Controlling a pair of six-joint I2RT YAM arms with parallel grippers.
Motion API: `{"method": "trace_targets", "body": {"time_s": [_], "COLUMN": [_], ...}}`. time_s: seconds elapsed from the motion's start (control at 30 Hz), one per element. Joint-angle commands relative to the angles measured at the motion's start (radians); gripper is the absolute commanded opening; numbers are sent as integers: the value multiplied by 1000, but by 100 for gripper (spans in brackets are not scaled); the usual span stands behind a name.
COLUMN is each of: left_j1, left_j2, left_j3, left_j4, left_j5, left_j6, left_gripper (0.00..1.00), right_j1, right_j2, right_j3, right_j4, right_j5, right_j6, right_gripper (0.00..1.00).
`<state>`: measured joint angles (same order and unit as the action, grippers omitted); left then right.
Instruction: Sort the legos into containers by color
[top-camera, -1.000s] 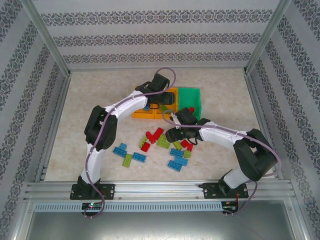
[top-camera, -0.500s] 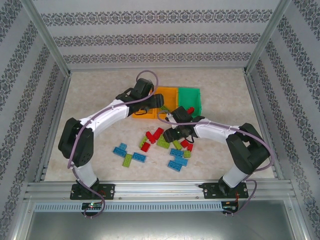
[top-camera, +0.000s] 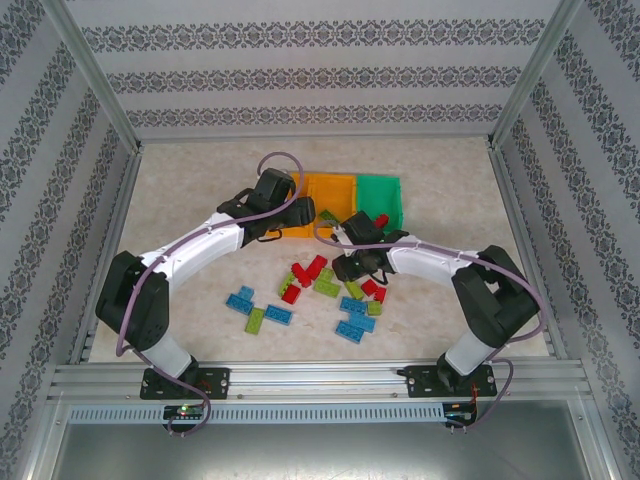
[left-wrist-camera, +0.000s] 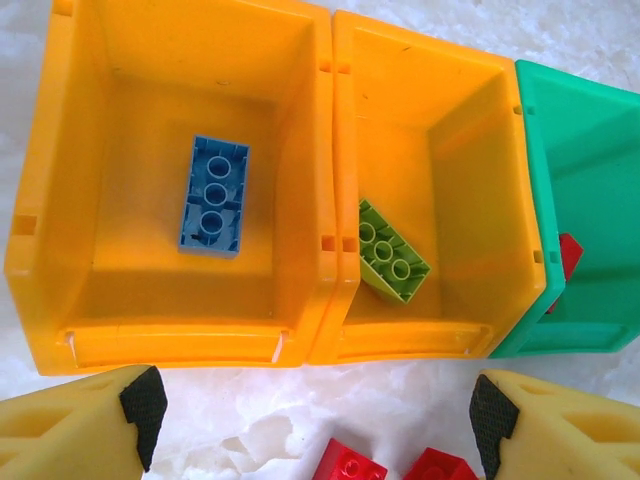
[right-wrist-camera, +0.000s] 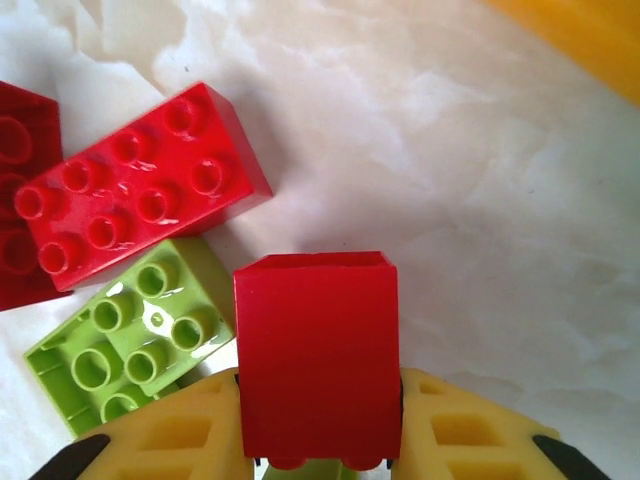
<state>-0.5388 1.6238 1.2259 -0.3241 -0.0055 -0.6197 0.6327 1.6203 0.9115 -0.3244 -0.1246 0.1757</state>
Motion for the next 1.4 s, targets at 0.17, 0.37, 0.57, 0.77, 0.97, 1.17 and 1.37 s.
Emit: {"method": "trace_targets", "body": {"time_s": [0.17, 0.37, 0.57, 0.77, 0.97, 1.17, 1.37], "left_j1": [15, 15, 11, -2, -6, -18, -64], "left_j2": [-46, -58, -44, -47, -53, -50, -40], "left_j3": [-30, -53, -84, -138, -160, -157, -141], "left_j4": [-22, -26, -17, -20, -23, -43, -53], "left_j5": [-39, -44, 5, 12, 6, 7, 27], "left_j6": [23, 34, 17, -10, -17, 12, 122], "left_gripper": [82, 82, 82, 82, 82, 82, 82], "right_j1": [-94, -263, -321, -330, -337, -337, -329], "right_j2": [-192, -218, -85, 5, 64, 70, -16], "right_j3": [-31, 4, 115, 181, 223, 229, 171], "right_j4": [15, -3, -49, -47, -43, -41, -10], "right_j5": [19, -3, 26, 57, 74, 60, 50], "right_j6": [43, 73, 112, 191, 217, 225, 214], "right_gripper": [23, 25, 24, 29, 34, 54, 66]}}
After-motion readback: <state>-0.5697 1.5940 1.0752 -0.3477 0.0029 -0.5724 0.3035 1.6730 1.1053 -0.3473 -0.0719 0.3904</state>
